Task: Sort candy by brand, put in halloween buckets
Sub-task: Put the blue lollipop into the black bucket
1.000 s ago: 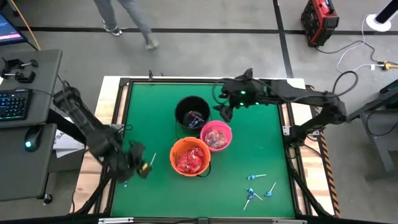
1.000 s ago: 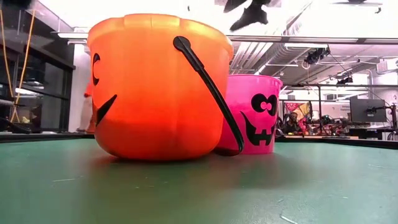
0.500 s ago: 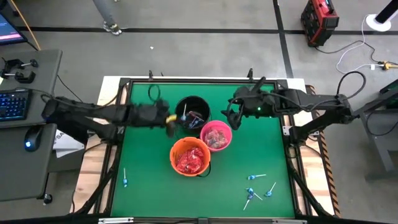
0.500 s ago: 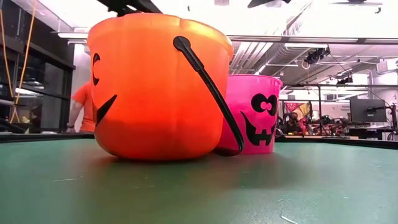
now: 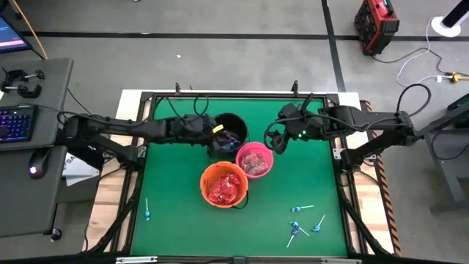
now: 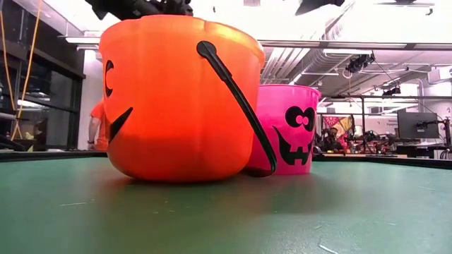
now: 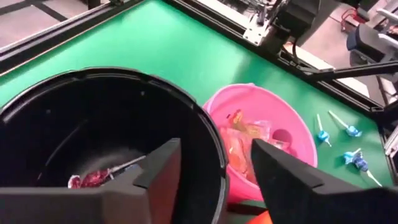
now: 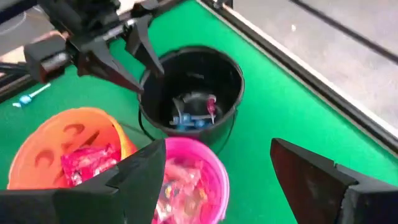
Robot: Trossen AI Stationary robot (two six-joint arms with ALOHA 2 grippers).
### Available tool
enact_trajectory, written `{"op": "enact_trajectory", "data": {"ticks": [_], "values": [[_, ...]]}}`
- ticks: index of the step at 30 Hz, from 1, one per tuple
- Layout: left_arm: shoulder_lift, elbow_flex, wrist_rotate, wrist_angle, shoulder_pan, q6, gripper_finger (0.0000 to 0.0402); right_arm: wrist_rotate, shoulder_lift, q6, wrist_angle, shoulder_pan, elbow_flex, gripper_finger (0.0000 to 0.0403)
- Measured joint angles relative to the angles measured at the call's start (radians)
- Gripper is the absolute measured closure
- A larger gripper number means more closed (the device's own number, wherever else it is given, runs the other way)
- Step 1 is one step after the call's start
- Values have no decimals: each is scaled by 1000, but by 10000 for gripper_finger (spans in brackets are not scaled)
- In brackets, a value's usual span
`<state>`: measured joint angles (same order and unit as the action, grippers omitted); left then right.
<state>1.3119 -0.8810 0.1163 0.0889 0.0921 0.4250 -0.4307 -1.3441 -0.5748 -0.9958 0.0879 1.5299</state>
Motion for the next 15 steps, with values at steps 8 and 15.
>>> {"op": "enact_trajectory", "data": {"ticks": [8, 15], "values": [[-62, 0, -98, 58, -1, 101, 163, 151, 4, -219, -267, 44, -58, 121], [-193, 0, -183, 155, -47, 166, 161, 493, 10, -505, -148, 254, -354, 121]]}}
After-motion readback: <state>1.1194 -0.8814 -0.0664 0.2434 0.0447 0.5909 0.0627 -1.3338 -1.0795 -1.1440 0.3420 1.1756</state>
